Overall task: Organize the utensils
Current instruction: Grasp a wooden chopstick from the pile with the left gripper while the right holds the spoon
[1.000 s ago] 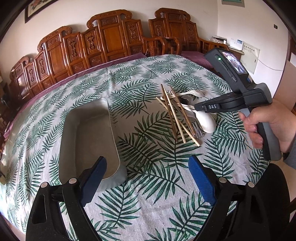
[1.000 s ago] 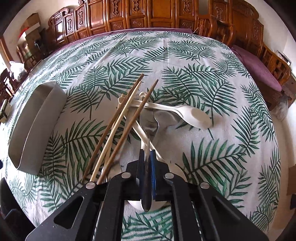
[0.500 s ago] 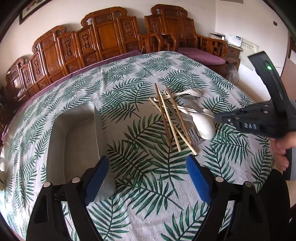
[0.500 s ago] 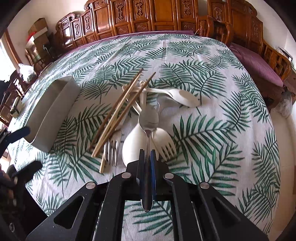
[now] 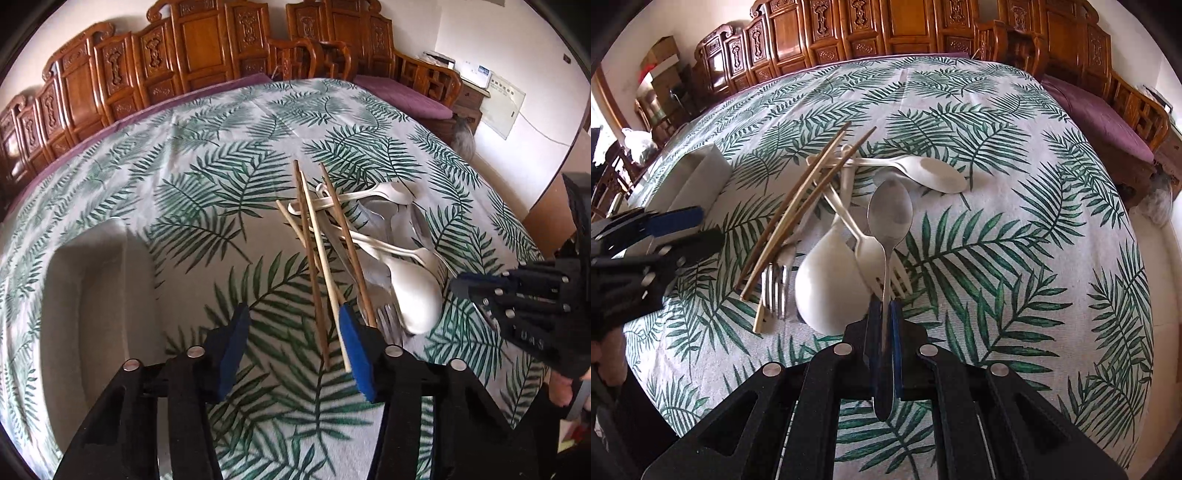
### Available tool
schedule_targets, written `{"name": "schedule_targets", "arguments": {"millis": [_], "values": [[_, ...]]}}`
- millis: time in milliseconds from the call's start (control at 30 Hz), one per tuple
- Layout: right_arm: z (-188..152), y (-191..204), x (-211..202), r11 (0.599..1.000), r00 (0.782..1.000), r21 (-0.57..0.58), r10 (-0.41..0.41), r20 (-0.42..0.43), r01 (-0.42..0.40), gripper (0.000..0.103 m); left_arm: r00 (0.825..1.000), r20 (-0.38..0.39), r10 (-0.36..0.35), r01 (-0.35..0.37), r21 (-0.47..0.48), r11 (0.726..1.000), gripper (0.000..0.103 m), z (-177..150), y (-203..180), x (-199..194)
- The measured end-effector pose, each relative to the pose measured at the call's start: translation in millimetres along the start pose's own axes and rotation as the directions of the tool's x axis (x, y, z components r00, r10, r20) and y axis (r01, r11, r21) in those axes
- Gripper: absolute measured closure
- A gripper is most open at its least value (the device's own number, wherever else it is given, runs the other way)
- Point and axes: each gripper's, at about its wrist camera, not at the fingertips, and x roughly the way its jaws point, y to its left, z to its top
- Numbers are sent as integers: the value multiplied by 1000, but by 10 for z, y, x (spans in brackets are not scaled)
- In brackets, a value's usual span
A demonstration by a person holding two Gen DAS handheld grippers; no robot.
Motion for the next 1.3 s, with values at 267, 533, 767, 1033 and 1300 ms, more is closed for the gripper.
{"name": "schedule_targets", "arguments": {"millis": [267,533,767,1033,1300], "values": [[-26,-143,102,998,999,47,32,-14,-31,96,996,-61,-63,60,-53,997,75,56,54,347],[-23,-146,110,998,999,42,36,-13,-36,95,996,-64,-61,60,-20,998,81,135,-89,415],[-19,-125,116,999,1000,36,27,-7,-27,95,998,-60,-34,32,-41,999,83,226,-59,467],[-16,-131,118,999,1000,42,28,-1,-28,95,998,-48,-29,25,-82,996,83,246,43,476],[-16,-127,117,999,1000,41,27,0,-27,95,998,-60,-4,-1,-75,997,85,252,86,512]]}}
